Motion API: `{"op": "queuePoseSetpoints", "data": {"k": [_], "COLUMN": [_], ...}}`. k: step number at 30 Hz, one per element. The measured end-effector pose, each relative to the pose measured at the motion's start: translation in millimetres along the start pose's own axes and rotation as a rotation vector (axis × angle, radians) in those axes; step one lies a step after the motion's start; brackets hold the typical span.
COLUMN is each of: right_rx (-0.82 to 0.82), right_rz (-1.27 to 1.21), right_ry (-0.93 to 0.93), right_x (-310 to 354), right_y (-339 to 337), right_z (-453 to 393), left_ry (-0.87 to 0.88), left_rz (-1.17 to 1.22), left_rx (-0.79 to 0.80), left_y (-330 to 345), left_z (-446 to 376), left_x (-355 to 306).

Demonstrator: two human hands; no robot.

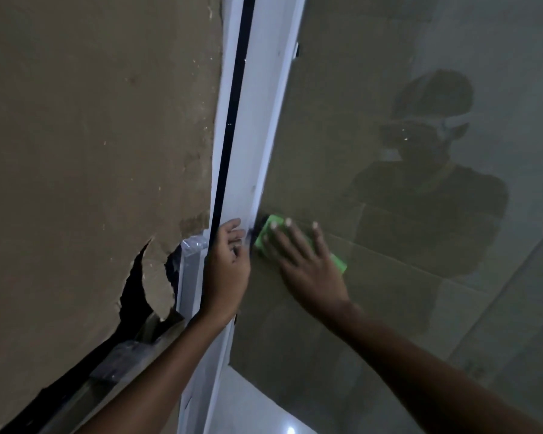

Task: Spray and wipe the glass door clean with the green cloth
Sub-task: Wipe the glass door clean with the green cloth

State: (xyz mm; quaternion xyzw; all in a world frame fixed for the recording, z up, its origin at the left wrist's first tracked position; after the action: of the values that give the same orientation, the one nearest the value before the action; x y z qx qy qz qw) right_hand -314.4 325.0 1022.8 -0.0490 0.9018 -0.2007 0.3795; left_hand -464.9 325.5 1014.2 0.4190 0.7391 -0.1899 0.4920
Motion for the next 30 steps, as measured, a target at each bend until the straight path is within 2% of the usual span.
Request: {"op": "queuePoseSetpoints", "data": {"k": [3, 6, 10, 13, 15, 16, 17, 20, 22, 24, 27, 30], "right_rx": [0.227, 0.434, 0.612, 0.651, 0.642, 0.601, 0.489, 0.332, 0.198, 0.165, 0.042, -0.083], "right_rz": [-0.026, -0.025, -0.108, -0.163, -0.302, -0.428, -0.566, -1.063, -1.263, -1.421, -1.529, -1.626], "right_ry": [-0.256, -0.427, -0.462, -0.352, -0.163, -0.008, 0.205, 0.935, 1.323, 1.655, 1.971, 2.097], "right_x": [58.7, 90.0, 95.9, 84.3, 70.4, 63.9, 51.6, 22.0, 13.1, 17.4, 23.4, 19.8], "right_y": [36.4, 56.2, 58.4, 35.3, 19.3, 11.2, -4.0, -42.7, -68.4, -86.8, -114.6, -139.4], "right_z": [43.4, 90.4, 157.0, 184.4, 191.4, 195.1, 195.9, 207.1, 213.2, 230.5, 255.3, 277.1], "left_ry": [-0.025, -0.052, -0.115, -0.178, -0.238, -0.273, -0.311, -0.42, -0.499, -0.576, -0.644, -0.67], "left_rz": [0.002, -0.018, -0.05, -0.06, -0.076, -0.091, -0.109, -0.143, -0.1, 0.007, 0.091, 0.11], "left_rx": [0.01, 0.04, 0.072, 0.129, 0.181, 0.222, 0.27, 0.396, 0.507, 0.612, 0.695, 0.755], "left_y": [-9.7, -19.4, -33.0, -32.9, -26.7, -21.9, -15.7, 3.5, 18.8, 34.1, 44.1, 45.0], "left_z": [4.3, 11.3, 33.5, 59.1, 80.3, 93.2, 108.7, 165.3, 206.1, 246.2, 292.6, 329.8], "left_x": [10.6, 24.0, 37.2, 43.4, 48.4, 50.5, 52.5, 45.4, 30.3, 5.2, -21.9, -36.2]}}
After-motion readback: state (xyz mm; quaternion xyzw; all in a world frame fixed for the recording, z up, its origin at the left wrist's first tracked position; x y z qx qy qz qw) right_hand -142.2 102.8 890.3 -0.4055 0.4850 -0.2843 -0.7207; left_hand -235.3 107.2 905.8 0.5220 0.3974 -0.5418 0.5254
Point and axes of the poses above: each hand's wrist, its own z-axis away from the middle knuckle, its own y-axis out of the palm, x = y × z, the point moved 9 cm from there along -z, towards the middle knuckle, and after that the axes turned 15 degrees about -x, right-handed, at the moved point
